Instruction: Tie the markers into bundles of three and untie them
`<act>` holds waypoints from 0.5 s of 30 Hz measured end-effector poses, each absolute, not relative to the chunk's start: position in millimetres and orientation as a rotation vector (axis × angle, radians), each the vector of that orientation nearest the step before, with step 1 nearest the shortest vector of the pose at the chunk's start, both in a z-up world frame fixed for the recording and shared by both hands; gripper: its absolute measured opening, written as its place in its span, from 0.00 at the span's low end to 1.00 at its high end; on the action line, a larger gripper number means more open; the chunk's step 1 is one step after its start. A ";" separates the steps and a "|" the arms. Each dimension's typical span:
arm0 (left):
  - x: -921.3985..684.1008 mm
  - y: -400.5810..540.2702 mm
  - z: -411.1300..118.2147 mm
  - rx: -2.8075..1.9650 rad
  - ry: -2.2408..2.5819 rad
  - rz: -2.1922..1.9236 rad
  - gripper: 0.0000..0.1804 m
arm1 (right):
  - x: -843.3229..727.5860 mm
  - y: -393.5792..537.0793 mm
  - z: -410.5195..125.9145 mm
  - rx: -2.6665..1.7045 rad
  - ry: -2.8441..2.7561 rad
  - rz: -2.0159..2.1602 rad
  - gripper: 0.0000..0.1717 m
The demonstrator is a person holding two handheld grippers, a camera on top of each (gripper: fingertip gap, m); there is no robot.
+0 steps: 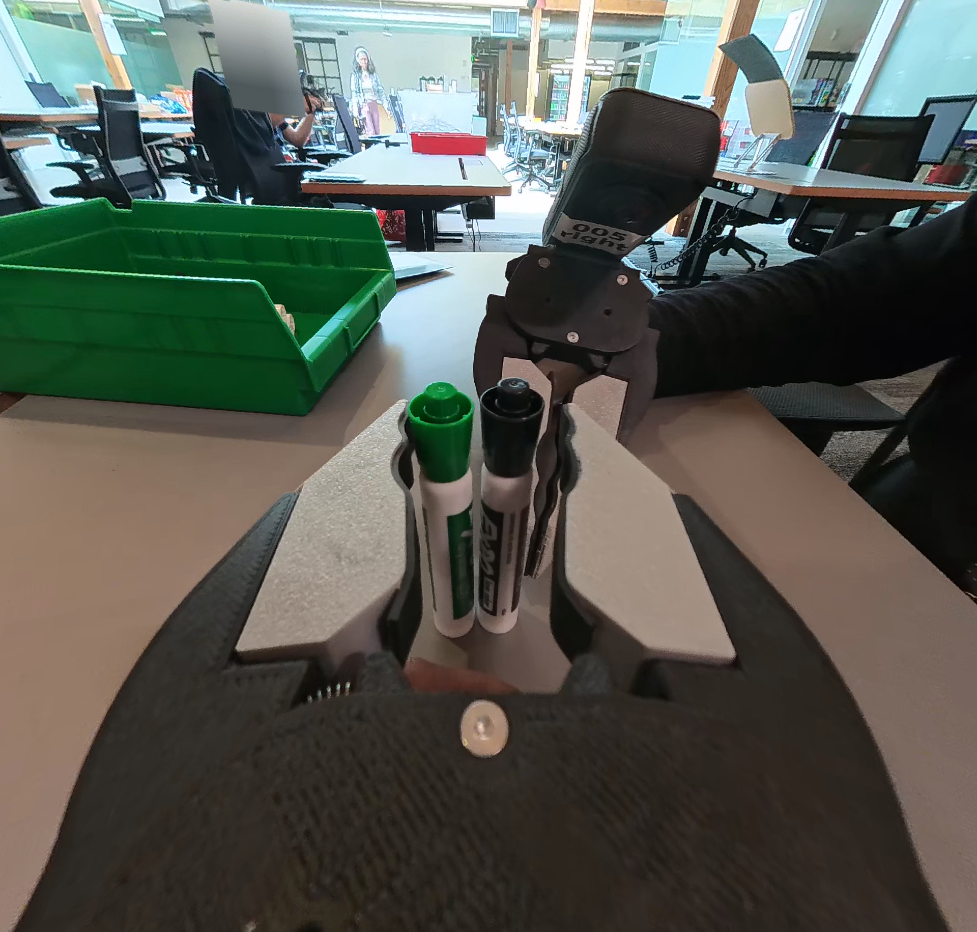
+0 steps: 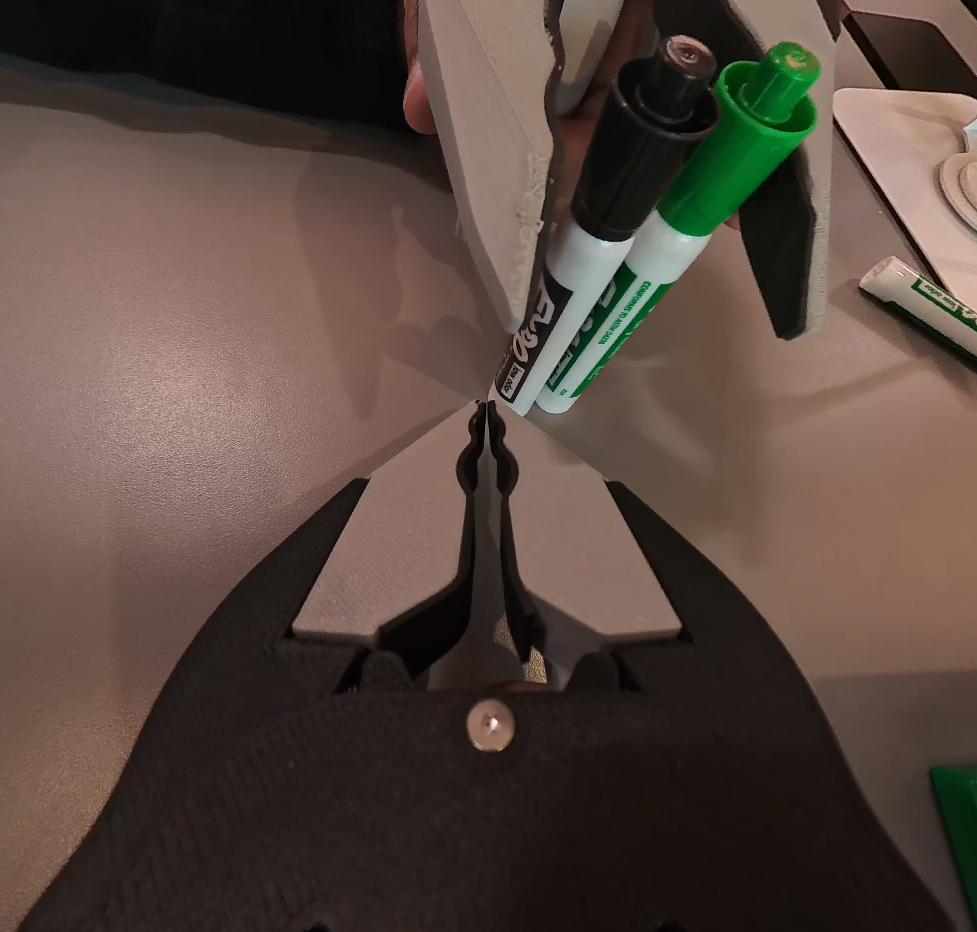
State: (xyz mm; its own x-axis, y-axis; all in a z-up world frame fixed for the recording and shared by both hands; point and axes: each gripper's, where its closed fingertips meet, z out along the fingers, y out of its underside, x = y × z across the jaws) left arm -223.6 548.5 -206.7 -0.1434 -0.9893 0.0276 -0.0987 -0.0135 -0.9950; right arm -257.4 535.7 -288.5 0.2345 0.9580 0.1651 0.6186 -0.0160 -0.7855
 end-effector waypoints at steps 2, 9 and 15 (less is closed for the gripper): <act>-223.6 548.6 -206.9 -1.228 1.379 -1.281 0.29 | -257.5 535.7 -288.4 -1.724 -1.470 0.547 0.00; -224.8 549.7 -207.3 -1.241 1.365 -1.265 0.29 | -257.6 535.6 -288.6 -1.723 -1.472 0.543 0.00; -224.6 550.3 -208.7 -1.255 1.361 -1.243 0.29 | -257.6 535.7 -288.5 -1.723 -1.470 0.544 0.00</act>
